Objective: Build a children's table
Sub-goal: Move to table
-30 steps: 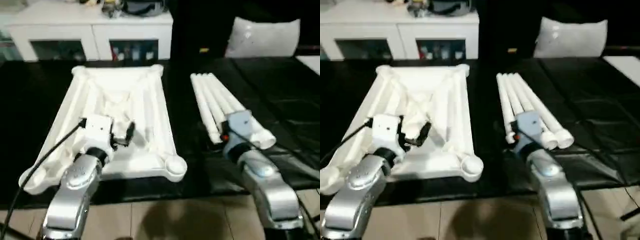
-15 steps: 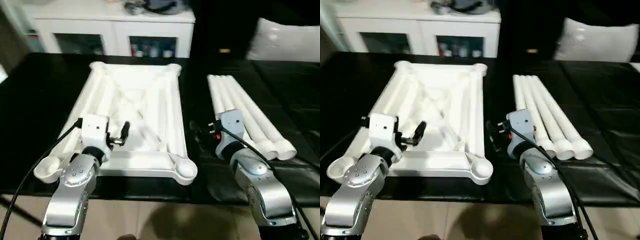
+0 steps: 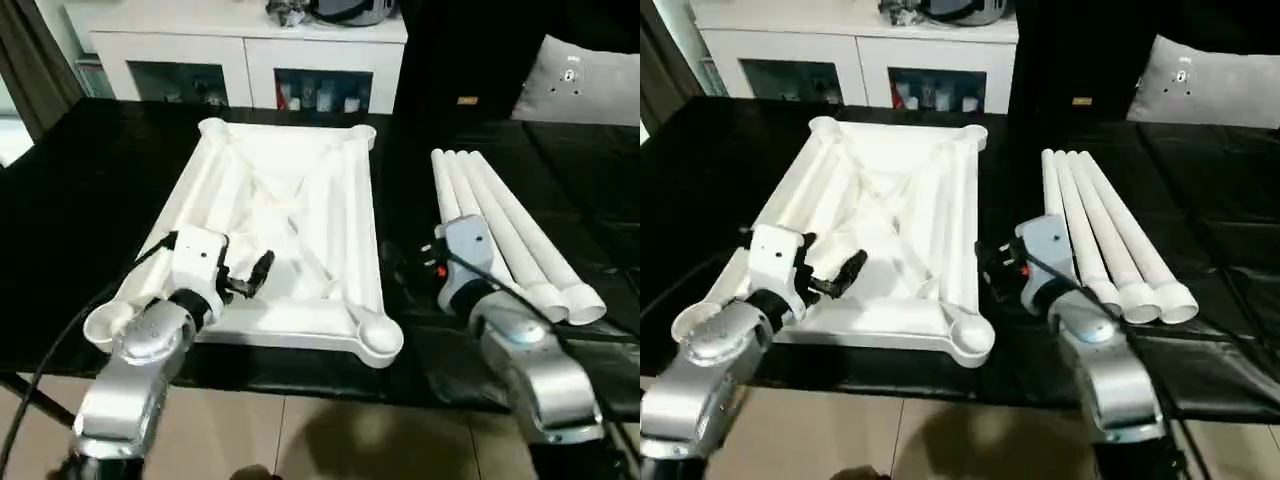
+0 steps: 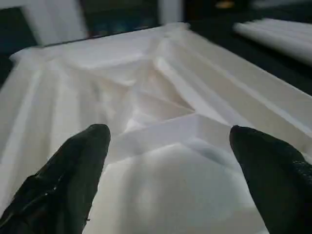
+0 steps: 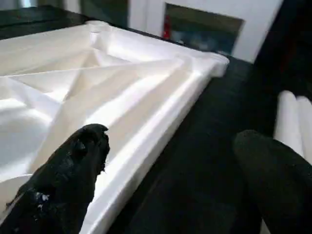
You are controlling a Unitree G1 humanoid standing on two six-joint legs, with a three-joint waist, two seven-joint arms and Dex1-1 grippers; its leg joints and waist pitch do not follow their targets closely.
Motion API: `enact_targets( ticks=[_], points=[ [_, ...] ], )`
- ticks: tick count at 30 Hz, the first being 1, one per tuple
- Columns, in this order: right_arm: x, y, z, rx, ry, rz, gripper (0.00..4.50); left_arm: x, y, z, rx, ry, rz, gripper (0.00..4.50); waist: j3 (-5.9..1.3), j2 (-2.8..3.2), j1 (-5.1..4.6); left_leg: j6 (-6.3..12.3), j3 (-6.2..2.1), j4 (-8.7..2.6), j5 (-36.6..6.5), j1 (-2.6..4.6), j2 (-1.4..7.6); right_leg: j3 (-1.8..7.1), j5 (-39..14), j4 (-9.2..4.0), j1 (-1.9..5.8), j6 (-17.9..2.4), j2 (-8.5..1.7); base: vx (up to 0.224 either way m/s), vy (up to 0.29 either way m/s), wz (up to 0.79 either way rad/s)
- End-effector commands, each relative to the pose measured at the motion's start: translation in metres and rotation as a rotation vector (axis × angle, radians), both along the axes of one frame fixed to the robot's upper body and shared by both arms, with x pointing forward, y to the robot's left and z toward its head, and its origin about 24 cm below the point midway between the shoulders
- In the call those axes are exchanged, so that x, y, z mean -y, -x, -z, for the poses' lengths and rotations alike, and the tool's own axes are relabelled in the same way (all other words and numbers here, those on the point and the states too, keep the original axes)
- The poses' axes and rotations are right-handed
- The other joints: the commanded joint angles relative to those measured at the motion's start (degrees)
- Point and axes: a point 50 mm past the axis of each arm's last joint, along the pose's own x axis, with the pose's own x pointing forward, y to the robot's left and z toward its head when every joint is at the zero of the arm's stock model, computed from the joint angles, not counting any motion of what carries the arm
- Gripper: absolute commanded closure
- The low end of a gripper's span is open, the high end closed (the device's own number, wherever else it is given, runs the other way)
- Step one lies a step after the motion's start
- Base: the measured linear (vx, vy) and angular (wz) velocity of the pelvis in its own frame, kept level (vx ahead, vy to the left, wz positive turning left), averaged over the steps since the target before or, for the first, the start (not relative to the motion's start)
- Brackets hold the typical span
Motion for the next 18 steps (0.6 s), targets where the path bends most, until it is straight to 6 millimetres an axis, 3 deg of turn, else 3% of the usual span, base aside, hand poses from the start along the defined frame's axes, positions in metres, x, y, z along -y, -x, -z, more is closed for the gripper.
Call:
enact_targets(
  ticks=[1,2,8,9,11,15,18],
  points=[
    [-0.005,0.001,-0.003,0.003,0.000,-0.119,0.00,0.001,-0.003,-0.002,-0.008,-0.032,0.124,0.07,-2.60,0.64,0.14,3.31,-2.25,-4.37,-12.04,1.03,6.11,5.14,-8.32,-5.94,2.20,-4.67,-8.72,0.000,0.000,0.00],
    [-0.005,0.002,-0.003,0.005,0.008,-0.142,0.00,0.000,-0.003,-0.003,-0.012,-0.038,0.148,0.07,-2.71,0.88,0.11,2.86,-2.34,-4.54,-12.84,1.19,6.28,5.10,-7.31,-5.64,2.17,-5.20,-8.76,0.000,0.000,0.00],
    [-0.004,0.006,-0.005,0.003,0.019,-0.299,0.00,0.004,-0.005,-0.008,-0.023,-0.113,0.404,0.07,-2.96,0.59,0.37,3.60,-1.61,-4.47,-11.02,1.08,6.22,5.00,-2.31,-5.14,2.28,-7.59,-9.33,0.000,0.000,0.00],
    [-0.004,0.007,-0.005,0.006,0.028,-0.331,0.00,0.005,-0.004,-0.008,-0.036,-0.133,0.472,0.07,-2.98,0.37,0.55,4.19,-1.41,-4.38,-11.09,1.13,6.08,5.02,-3.13,-5.45,2.22,-7.16,-9.39,0.000,0.000,0.00],
    [-0.003,0.008,-0.006,0.004,0.037,-0.385,0.00,0.006,-0.003,-0.007,-0.053,-0.178,0.584,0.07,-3.06,0.73,0.60,4.19,-1.29,-4.44,-10.82,1.11,6.23,4.97,-3.11,-5.16,2.17,-6.93,-9.32,0.000,0.000,0.00],
    [0.001,0.007,-0.005,0.002,0.060,-0.406,0.00,0.007,0.002,-0.006,-0.128,-0.185,0.737,0.43,-2.99,0.26,0.72,4.12,-1.10,-4.56,-11.24,1.17,6.26,4.95,-4.38,-5.17,2.16,-7.74,-9.67,0.000,0.000,0.00],
    [0.003,0.008,-0.004,-0.010,0.059,-0.414,0.00,0.011,0.006,-0.004,-0.174,-0.183,0.816,0.62,-3.02,0.61,0.91,4.03,-1.01,-4.44,-10.99,1.16,6.25,4.95,-5.33,-5.23,2.09,-8.02,-9.68,0.000,0.000,0.00]
  ],
)
